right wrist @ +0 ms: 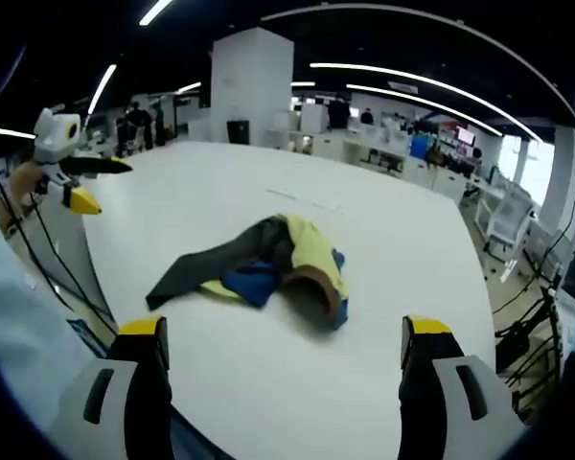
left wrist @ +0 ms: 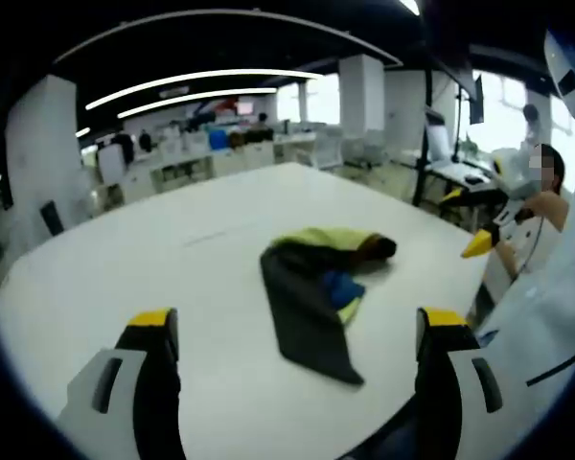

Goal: Fold the garment on the visible template until the final outline fits inside the template.

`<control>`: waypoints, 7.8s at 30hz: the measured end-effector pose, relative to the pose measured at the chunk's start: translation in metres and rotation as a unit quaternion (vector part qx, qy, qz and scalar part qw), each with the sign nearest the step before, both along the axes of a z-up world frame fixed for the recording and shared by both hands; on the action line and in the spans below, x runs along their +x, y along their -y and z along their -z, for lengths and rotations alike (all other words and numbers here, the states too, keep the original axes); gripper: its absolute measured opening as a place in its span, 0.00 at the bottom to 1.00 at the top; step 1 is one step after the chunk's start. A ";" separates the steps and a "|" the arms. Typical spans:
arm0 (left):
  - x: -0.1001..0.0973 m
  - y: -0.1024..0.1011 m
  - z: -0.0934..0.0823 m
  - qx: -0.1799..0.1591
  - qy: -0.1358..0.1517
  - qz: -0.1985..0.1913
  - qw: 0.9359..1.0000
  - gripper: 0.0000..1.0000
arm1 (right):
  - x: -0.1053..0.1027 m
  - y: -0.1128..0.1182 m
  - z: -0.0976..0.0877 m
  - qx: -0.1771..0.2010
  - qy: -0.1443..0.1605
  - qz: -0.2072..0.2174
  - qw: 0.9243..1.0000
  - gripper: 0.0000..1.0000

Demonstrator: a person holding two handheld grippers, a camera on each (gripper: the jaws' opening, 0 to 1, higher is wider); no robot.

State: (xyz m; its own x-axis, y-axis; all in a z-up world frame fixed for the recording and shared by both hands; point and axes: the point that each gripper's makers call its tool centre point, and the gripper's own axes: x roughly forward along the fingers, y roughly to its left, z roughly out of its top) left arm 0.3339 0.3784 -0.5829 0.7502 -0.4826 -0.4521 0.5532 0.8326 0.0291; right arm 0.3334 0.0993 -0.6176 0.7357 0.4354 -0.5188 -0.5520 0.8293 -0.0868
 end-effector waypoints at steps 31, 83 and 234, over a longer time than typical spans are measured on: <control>0.002 0.003 -0.004 0.009 0.000 0.008 1.000 0.99 | 0.003 -0.001 -0.001 -0.001 0.001 -0.008 1.000 1.00; 0.025 0.010 0.000 0.009 -0.002 0.002 1.000 0.99 | 0.037 0.015 0.038 0.015 -0.039 -0.020 0.999 0.64; 0.108 0.192 0.118 0.035 0.007 0.249 0.968 0.47 | 0.103 0.019 0.054 -0.033 -0.011 -0.009 0.999 0.03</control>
